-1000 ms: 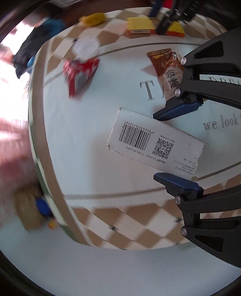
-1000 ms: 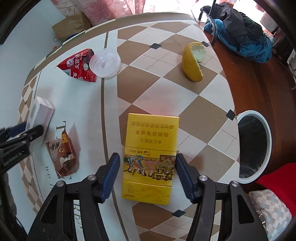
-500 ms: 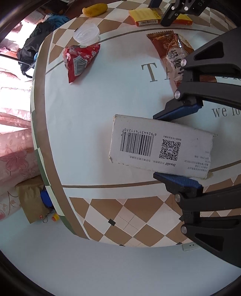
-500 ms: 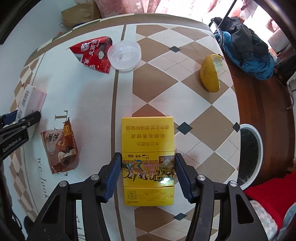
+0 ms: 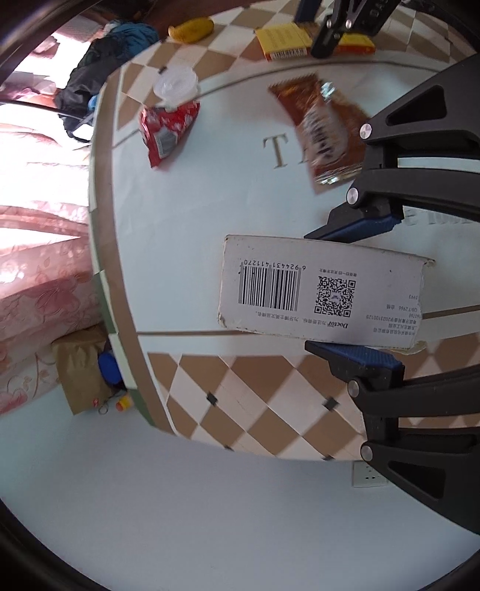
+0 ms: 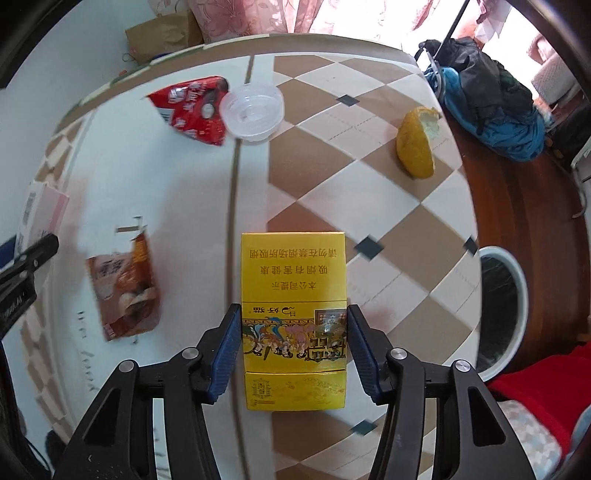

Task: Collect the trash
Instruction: 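Carry the yellow box and barcode box over the white bin, then open both grippers to drop the boxes into the bin, then grasp the yellow fruit peel with the right gripper while the left grasps the clear lid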

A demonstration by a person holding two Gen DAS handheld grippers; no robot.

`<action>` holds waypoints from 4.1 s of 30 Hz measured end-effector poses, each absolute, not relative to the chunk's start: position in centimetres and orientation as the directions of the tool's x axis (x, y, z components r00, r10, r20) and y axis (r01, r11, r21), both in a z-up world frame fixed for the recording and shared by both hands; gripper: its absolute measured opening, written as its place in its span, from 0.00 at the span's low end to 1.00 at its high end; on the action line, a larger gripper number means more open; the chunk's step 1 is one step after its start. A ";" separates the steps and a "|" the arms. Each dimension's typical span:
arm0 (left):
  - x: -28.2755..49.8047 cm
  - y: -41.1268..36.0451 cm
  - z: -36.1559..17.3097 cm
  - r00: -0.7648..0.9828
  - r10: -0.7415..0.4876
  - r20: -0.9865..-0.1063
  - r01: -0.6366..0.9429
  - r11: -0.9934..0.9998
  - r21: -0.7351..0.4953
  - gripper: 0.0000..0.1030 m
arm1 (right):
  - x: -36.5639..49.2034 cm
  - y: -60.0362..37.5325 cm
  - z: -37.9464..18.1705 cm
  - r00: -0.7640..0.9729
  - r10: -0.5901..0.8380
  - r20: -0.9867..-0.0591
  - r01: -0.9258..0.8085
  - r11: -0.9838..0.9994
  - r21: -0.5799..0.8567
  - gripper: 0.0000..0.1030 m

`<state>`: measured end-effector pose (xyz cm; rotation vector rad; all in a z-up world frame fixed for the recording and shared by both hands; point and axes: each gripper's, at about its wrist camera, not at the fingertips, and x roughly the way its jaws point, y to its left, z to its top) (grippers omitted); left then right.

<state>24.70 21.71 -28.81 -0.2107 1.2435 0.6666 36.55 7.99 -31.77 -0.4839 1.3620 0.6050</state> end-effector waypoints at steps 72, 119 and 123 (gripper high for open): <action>49.8 -13.4 -34.3 0.177 0.058 -0.982 -0.321 0.947 -0.002 0.91 | 57.6 -34.9 -42.7 -0.092 0.314 -0.945 -0.139 0.936 0.324 1.00; 30.1 -0.3 -16.0 0.381 0.331 -0.863 -0.596 0.802 0.044 0.91 | 41.9 -24.7 -14.4 0.273 0.403 -0.874 -0.431 0.863 0.263 1.00; 27.0 7.3 -19.2 0.278 0.382 -0.881 -0.702 0.707 0.085 0.91 | 41.5 -16.9 -15.8 0.213 0.435 -0.875 -0.498 0.819 0.286 1.00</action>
